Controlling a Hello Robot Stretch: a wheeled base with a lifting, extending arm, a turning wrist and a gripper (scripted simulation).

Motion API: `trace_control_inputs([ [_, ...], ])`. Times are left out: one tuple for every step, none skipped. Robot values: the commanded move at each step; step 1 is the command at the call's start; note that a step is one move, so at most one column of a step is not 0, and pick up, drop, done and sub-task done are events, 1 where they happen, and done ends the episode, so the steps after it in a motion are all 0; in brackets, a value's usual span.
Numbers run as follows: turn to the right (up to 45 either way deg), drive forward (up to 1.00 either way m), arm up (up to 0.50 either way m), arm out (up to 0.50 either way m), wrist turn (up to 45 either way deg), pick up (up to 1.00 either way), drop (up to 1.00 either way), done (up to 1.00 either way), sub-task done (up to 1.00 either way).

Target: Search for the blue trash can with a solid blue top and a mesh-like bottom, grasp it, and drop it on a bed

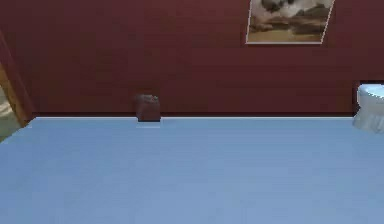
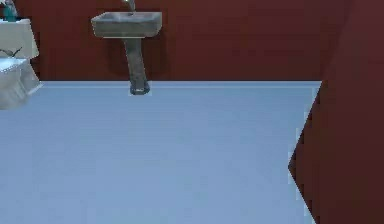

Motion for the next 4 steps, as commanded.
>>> trace_control_inputs([
  [-45.0,0.0,0.0,0.0,0.0,0.0,0.0,0.0,0.0],
  [-45.0,0.0,0.0,0.0,0.0,0.0,0.0,0.0,0.0],
  [0.0,1.0,0.0,0.0,0.0,0.0,0.0,0.0,0.0],
  [0.0,0.5,0.0,0.0,0.0,0.0,0.0,0.0,0.0],
])
